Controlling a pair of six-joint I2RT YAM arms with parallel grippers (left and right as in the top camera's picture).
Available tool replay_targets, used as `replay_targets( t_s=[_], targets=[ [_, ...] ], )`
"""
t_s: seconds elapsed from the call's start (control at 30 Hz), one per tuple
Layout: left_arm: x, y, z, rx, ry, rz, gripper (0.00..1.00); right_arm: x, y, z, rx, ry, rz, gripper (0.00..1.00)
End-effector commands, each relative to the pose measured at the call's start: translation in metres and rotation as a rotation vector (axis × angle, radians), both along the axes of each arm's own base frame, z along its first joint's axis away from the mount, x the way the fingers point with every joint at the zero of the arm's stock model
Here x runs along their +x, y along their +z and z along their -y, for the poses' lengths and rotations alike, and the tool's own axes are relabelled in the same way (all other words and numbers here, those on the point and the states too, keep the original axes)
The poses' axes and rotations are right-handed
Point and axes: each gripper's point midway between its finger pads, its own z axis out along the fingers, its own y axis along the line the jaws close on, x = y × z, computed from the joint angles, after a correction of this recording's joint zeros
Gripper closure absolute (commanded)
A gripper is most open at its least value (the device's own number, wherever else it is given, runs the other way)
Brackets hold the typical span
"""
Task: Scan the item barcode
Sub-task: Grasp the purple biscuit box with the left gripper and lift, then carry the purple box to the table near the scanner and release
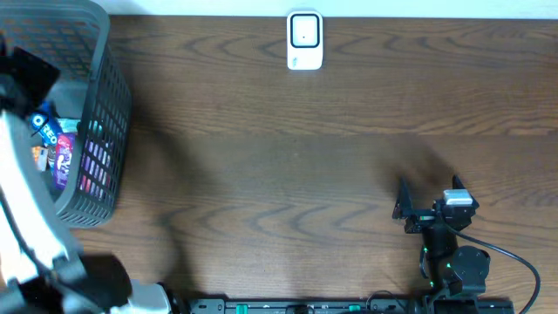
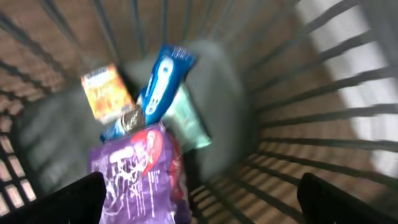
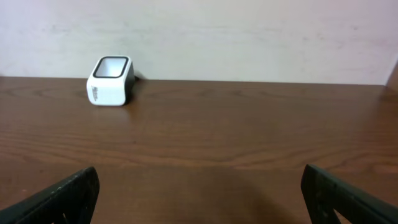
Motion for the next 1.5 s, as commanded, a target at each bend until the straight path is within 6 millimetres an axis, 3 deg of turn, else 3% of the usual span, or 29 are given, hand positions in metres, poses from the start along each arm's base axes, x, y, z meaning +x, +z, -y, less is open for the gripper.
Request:
replay_targets(
  t_s=[0.0,0.2,0.43,0.47,0.5,0.57,0.63,0.67,0.73,0.87,0.93,1.07,1.27,1.37,1.47],
  targets=[
    [0.005,-0.061,-0.007,-0.118,0.119,-0.125,0.02,0.000,-0.001,-0.002,-0.008,0.008,0.000,0.01],
    [0.002,-0.134,-0.005,-0.216,0.141,-0.324,0.02,0.000,-0.001,-0.002,-0.008,0.008,0.000,0.01],
    [-0.018,-0.189,0.005,-0.310,0.174,-0.520,0.01,0.000,-0.001,-0.002,-0.008,0.008,0.000,0.01],
    [-0.021,-0.198,0.007,-0.324,0.175,-0.552,0.37,0.000,-0.001,-0.002,-0.008,0.008,0.000,0.01],
    [-0.022,-0.201,0.007,-0.328,0.175,-0.562,0.47,0.000,-0.001,-0.002,-0.008,0.008,0.000,0.01],
    [-0.022,-0.205,0.008,-0.332,0.175,-0.571,0.53,0.000,-0.001,-0.002,-0.008,0.008,0.000,0.01],
    [-0.022,-0.205,0.008,-0.330,0.164,-0.573,0.73,0.000,-0.001,-0.002,-0.008,0.008,0.000,0.01],
    [-0.022,-0.204,0.008,-0.327,0.151,-0.574,0.89,0.000,-0.001,-0.002,-0.008,0.009,0.000,0.01],
    [-0.021,-0.200,0.009,-0.333,0.102,-0.566,0.93,0.000,-0.001,-0.002,-0.008,0.008,0.000,0.01],
    [-0.012,-0.171,0.012,-0.365,0.087,-0.459,0.93,0.000,-0.001,-0.002,-0.008,0.008,0.000,0.01],
    [-0.008,-0.146,0.010,-0.350,0.082,-0.376,0.93,0.000,-0.001,-0.002,-0.008,0.008,-0.001,0.01],
    [-0.003,-0.073,0.006,-0.236,0.055,-0.169,0.93,0.000,-0.001,-0.002,-0.008,0.008,0.000,0.01],
    [-0.019,0.066,0.017,-0.003,-0.012,0.207,0.93,0.000,-0.001,-0.002,-0.008,0.009,0.000,0.01],
    [-0.036,0.127,0.045,0.064,-0.083,0.387,0.93,0.000,-0.001,-0.002,-0.008,0.008,0.000,0.01],
    [-0.041,0.175,0.101,0.082,-0.324,0.548,0.93,0.000,-0.001,-0.002,-0.008,0.008,0.000,0.01]
  ],
)
